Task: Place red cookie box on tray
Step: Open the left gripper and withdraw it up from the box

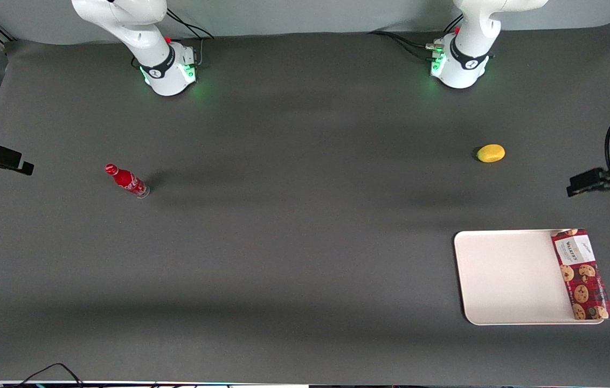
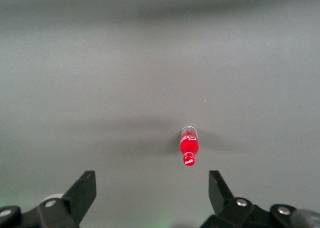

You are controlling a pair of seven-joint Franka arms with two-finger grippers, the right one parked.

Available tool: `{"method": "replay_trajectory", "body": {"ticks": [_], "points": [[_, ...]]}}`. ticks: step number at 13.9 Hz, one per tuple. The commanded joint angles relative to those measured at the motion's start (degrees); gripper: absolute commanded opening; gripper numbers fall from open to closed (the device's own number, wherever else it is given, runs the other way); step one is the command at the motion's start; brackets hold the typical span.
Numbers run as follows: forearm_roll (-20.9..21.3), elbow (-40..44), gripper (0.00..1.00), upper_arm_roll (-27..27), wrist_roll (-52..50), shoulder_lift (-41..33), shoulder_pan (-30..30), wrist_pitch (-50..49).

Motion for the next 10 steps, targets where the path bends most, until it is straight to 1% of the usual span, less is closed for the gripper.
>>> {"method": "replay_trajectory", "body": {"ticks": [1,3,4,9,10], "points": [[0.93,3.86,1.00,-1.23,-2.42,-1.53,-0.60,-5.15],[1.71,5.01,1.00,-2.63,-4.00,-1.44,-0.51,-6.57],[2.94,4.93,1.00,-2.81,-4.10,-1.53,-0.60,-6.66],[3.47,3.00,1.00,-3.16,-4.19,-3.81,-0.16,-7.27],[3.56,2.99,1.00,-3.51,-3.84,-3.81,1.93,-7.28]]}}
